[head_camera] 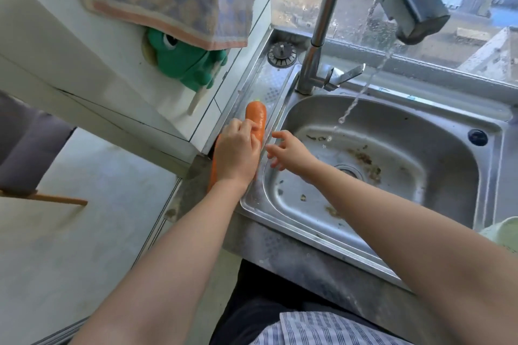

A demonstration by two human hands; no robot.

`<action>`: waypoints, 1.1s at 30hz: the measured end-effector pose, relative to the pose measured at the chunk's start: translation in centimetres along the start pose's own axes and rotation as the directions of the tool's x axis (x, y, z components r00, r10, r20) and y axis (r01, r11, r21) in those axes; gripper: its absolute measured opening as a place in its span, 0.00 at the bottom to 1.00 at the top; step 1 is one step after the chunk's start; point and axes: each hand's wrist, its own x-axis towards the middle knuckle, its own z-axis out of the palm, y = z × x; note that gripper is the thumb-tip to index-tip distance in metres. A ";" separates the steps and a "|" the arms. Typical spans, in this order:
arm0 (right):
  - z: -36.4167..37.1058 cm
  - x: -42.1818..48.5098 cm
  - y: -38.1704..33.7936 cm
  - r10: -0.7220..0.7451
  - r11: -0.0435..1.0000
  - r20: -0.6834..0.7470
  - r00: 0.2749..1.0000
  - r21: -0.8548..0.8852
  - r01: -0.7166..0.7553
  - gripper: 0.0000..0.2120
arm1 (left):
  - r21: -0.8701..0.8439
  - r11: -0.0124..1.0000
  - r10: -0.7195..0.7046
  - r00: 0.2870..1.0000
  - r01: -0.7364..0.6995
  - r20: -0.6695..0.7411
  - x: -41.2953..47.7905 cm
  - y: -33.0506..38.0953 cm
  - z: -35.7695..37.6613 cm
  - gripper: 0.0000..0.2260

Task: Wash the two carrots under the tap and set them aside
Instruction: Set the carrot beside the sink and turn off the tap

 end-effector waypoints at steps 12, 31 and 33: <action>-13.5 2.5 0.0 0.107 0.972 -0.385 0.917 0.235 -0.015 0.11 | -0.261 0.942 -0.099 0.916 0.213 0.390 8.9 9.1 5.9 0.22; -17.3 8.8 -2.5 0.080 0.992 -0.374 0.924 -0.063 -0.112 0.14 | -0.213 0.937 -0.244 0.955 0.277 0.169 15.1 12.8 6.4 0.11; -17.2 9.1 -2.7 0.085 0.976 -0.356 0.931 -0.156 -0.149 0.11 | -0.217 0.941 -0.231 0.961 0.261 0.154 15.1 12.6 6.4 0.11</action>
